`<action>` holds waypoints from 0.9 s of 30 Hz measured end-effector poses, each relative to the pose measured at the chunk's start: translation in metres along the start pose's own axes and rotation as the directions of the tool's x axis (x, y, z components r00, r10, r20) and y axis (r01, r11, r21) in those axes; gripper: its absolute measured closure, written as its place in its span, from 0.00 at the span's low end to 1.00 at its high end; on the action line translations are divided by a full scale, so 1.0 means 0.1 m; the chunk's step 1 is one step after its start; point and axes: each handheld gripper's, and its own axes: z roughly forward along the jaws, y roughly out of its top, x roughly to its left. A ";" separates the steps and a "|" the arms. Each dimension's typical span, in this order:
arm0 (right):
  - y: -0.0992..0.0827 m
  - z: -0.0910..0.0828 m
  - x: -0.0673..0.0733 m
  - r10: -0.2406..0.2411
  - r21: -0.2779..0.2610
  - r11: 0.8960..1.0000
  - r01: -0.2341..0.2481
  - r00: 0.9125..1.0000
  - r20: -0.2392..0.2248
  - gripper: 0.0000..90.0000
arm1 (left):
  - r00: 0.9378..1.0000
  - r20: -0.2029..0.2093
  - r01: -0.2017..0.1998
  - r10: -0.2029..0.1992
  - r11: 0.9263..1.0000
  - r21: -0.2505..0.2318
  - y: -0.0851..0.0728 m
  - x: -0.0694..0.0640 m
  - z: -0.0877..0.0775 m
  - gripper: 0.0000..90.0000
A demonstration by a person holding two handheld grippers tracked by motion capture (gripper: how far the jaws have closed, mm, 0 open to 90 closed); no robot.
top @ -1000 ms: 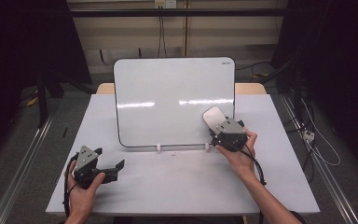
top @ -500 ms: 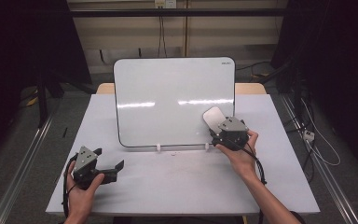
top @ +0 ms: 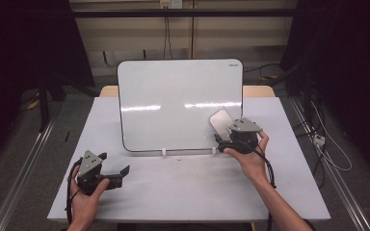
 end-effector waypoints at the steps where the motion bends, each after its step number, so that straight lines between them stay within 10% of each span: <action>1: 0.00 0.00 -0.01 0.008 -0.004 1.000 -0.008 1.000 -0.015 0.11 | 1.000 0.000 -0.007 0.007 1.000 0.006 0.00 0.01 0.00 0.06; 27: -0.10 -0.30 -0.08 0.089 -0.031 0.995 -0.091 0.994 -0.060 0.06 | 1.000 -0.004 0.023 -0.023 1.000 -0.012 0.00 0.01 -0.03 0.06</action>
